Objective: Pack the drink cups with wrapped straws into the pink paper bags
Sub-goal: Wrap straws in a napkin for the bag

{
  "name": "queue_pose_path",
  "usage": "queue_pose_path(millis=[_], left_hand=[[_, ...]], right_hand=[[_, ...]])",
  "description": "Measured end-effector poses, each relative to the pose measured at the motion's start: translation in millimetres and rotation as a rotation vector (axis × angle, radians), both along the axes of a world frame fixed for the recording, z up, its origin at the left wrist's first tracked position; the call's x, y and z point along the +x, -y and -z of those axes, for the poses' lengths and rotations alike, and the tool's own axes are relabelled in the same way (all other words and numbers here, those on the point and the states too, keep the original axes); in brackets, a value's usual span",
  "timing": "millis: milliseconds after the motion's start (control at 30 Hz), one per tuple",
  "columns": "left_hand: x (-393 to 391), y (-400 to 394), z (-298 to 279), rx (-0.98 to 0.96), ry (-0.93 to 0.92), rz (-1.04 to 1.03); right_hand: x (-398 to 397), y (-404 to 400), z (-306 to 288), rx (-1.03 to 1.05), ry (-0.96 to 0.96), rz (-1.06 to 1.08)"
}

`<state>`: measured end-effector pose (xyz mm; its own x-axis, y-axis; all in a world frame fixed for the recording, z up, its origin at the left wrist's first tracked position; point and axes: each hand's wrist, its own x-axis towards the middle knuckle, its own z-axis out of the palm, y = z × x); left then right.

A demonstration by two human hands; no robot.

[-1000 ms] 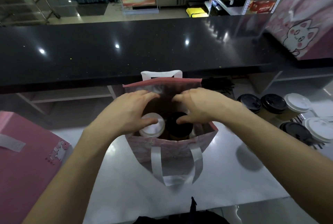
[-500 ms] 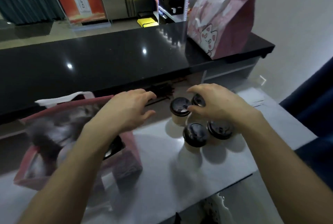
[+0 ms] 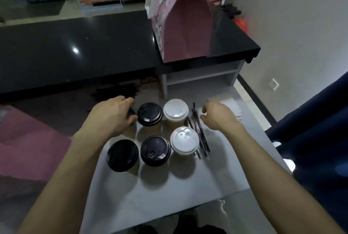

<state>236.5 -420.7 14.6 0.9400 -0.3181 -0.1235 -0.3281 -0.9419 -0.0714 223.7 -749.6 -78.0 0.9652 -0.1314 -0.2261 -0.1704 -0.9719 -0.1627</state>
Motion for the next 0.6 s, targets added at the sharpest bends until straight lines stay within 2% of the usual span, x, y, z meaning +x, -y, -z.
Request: queue_pose_path(millis=[167, 400, 500, 600], left_hand=[[-4.9, 34.0, 4.3, -0.015, -0.026, -0.056], [-9.5, 64.4, 12.5, -0.128, 0.057, -0.071], [-7.6, 82.2, 16.0, -0.383, 0.077, -0.09], [-6.3, 110.4, 20.7, -0.719, -0.011, -0.139]], right_hand=[[8.6, 7.5, 65.0, 0.139, -0.148, 0.064], [12.7, 30.4, 83.0, 0.342, -0.094, 0.165], [8.9, 44.6, 63.4, 0.455, 0.032, 0.188], [6.7, 47.7, 30.3, 0.653, 0.11, 0.158]])
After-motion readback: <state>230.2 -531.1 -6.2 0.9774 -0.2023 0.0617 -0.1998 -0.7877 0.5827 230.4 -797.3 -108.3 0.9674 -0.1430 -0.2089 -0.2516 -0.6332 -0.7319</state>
